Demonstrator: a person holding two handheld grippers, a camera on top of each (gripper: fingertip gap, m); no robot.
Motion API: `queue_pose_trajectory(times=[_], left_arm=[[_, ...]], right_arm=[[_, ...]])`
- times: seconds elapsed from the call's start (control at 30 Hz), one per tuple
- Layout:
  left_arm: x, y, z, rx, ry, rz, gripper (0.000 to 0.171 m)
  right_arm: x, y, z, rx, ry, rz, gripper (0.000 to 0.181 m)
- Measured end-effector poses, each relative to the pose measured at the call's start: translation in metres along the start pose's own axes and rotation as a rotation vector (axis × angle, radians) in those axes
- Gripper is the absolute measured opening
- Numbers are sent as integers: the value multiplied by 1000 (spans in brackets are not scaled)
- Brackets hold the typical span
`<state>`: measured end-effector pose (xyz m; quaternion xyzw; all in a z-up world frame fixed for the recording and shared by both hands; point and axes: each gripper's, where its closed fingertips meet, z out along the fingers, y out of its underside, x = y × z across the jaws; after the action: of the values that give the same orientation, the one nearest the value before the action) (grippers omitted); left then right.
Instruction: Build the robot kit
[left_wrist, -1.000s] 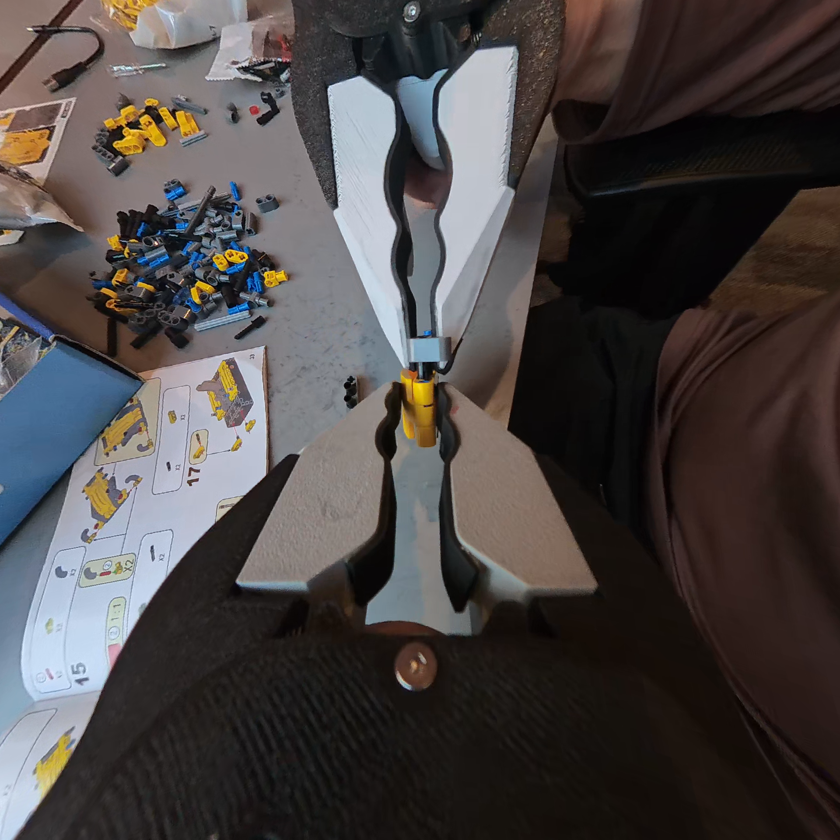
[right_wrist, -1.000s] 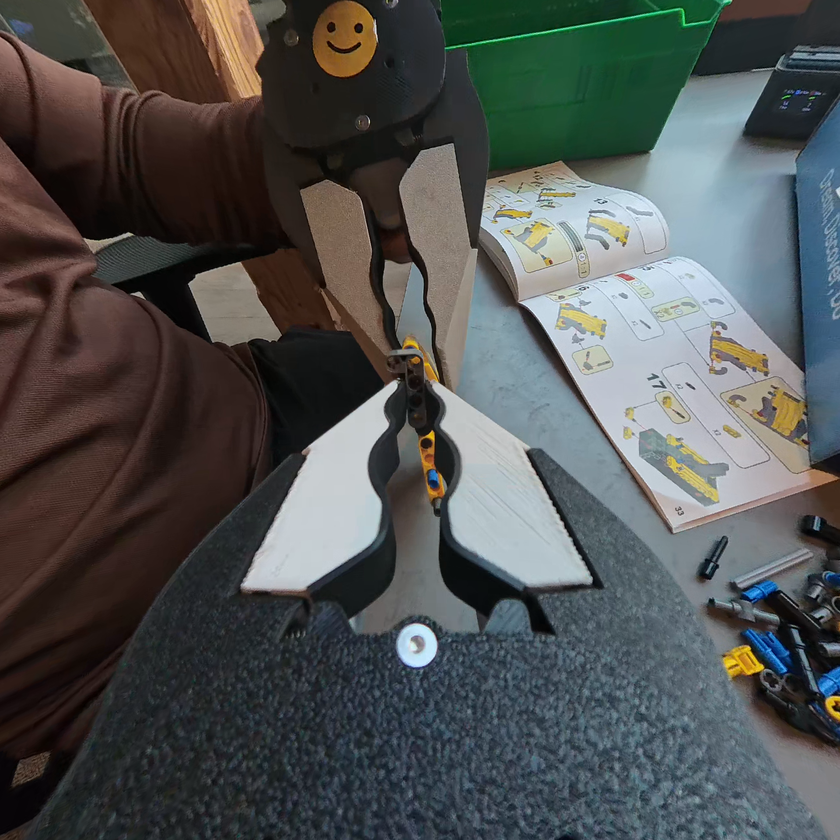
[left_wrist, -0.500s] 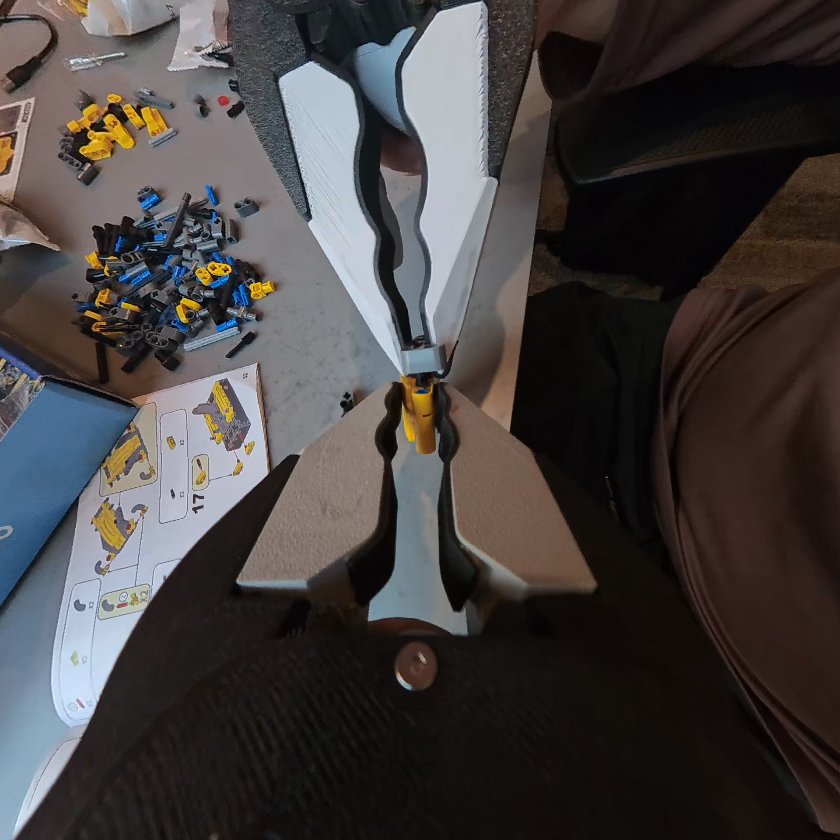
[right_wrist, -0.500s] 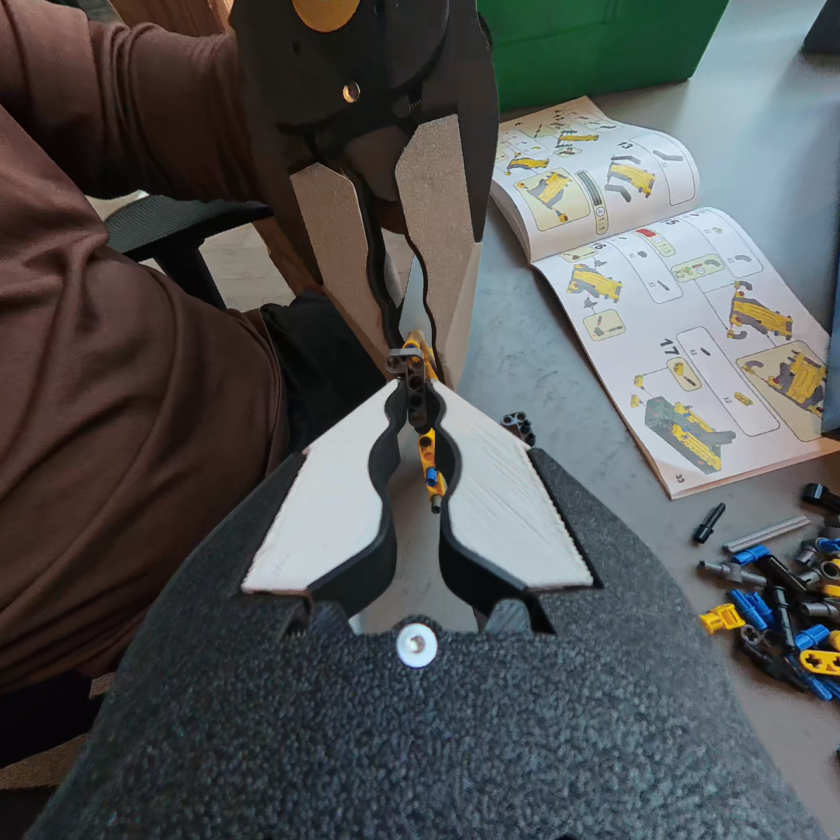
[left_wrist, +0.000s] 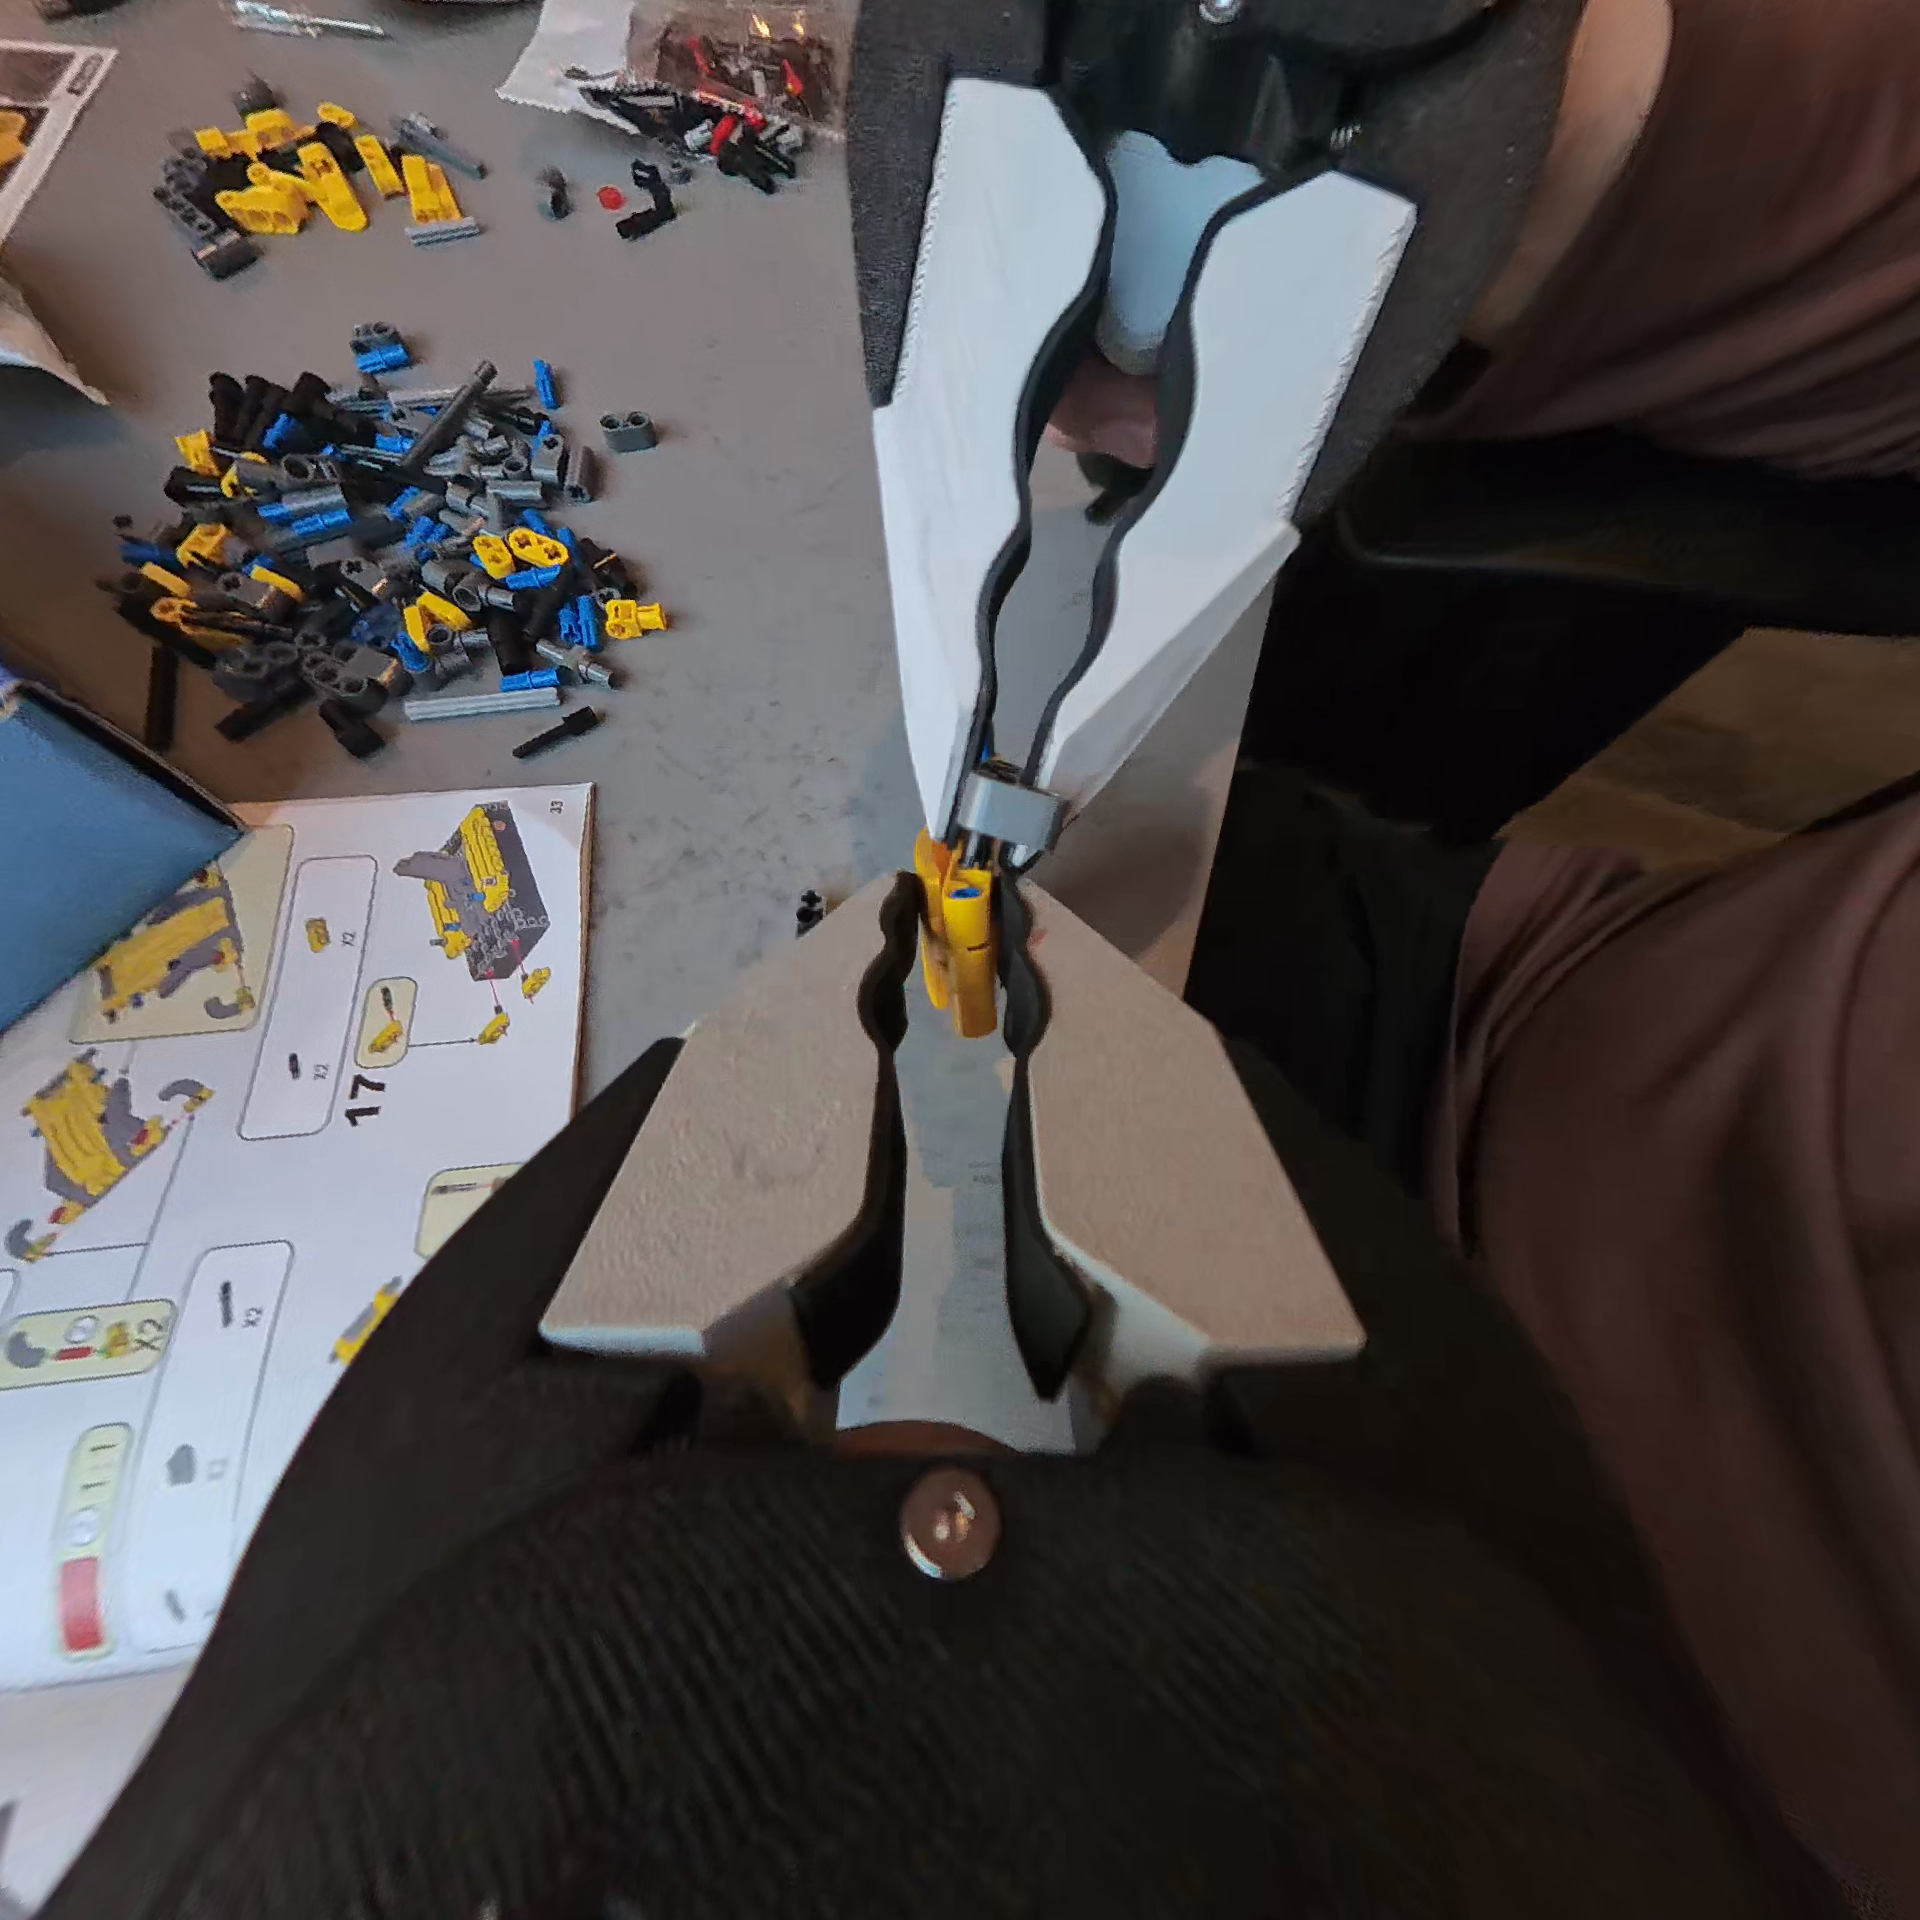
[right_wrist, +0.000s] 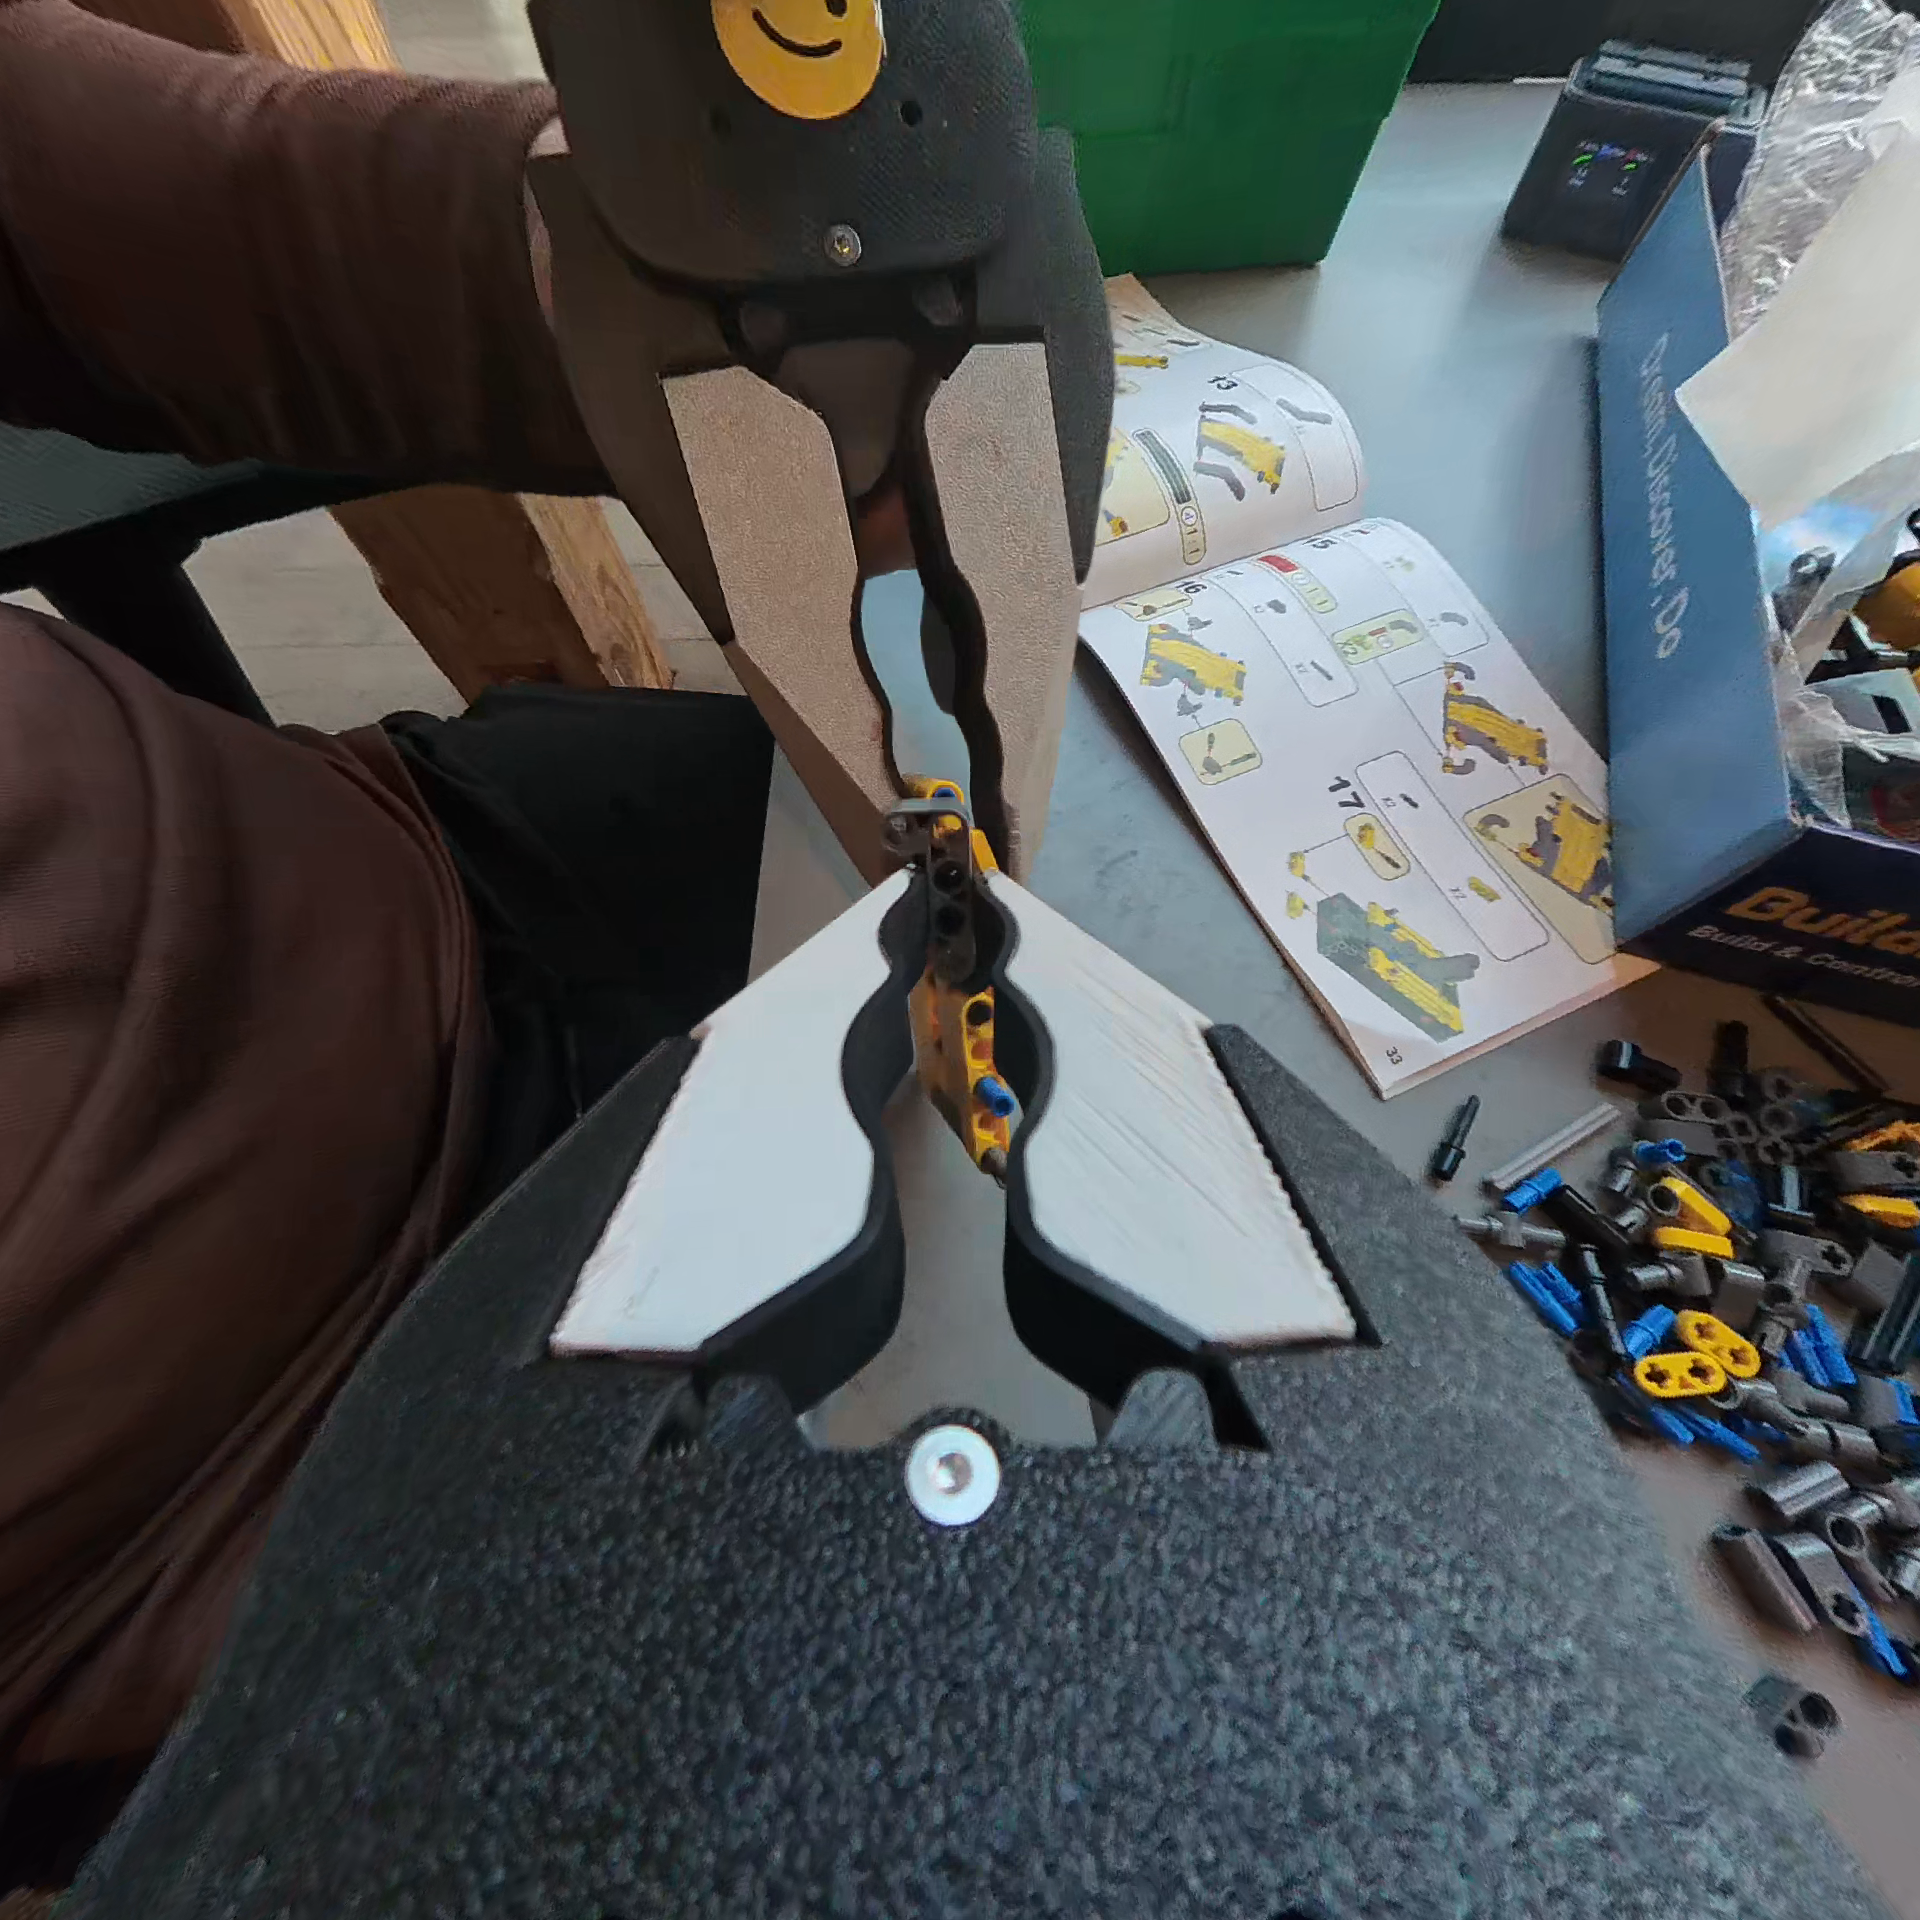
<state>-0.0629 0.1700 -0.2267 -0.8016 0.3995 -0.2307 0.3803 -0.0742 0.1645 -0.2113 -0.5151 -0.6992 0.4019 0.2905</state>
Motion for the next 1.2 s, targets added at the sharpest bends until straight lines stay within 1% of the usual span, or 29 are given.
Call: queue_pose_trajectory(times=[0.13,0.23,0.33,0.4,0.43,0.53,0.57,0.67,0.77,0.8,0.87,0.93,1.03,1.1,1.17,1.2], left_arm=[[-1,3,-2,56,-4,-19,12],[-10,4,-8,97,-99,51,11],[-19,8,-18,100,-215,142,11],[-23,9,-25,92,-318,261,11],[-23,11,-27,68,-355,328,11],[-20,21,-27,-51,-444,521,11],[-19,24,-26,-81,-466,569,11],[-10,26,-23,-103,-493,660,11],[-5,29,-19,-113,-510,701,12],[-5,32,-18,-118,-513,708,13],[-4,38,-14,-132,-500,701,17],[-6,39,-14,-129,-514,701,18],[-21,42,-18,-116,-588,683,17],[-34,46,-19,-86,-652,644,19],[-41,56,-16,-108,-679,650,23],[-44,57,-19,-118,-706,662,22]], right_arm=[[-1,0,4,30,-65,115,7],[5,-1,2,68,-76,179,7],[9,-10,-6,137,-78,191,6],[8,-12,-9,160,-73,140,7],[6,-11,-8,151,-70,104,7],[-3,-3,2,91,-57,8,7],[-6,-1,6,72,-57,-20,7],[-13,3,14,39,-43,-91,9],[-16,4,19,32,-27,-144,8],[-16,7,21,12,-16,-159,0],[-9,19,25,-63,34,-192,0],[-6,24,27,-96,63,-201,0],[-12,21,27,-107,70,-148,8],[-30,19,31,-92,22,-153,14],[-38,28,36,-142,13,-192,15],[-37,34,37,-170,23,-212,15]])
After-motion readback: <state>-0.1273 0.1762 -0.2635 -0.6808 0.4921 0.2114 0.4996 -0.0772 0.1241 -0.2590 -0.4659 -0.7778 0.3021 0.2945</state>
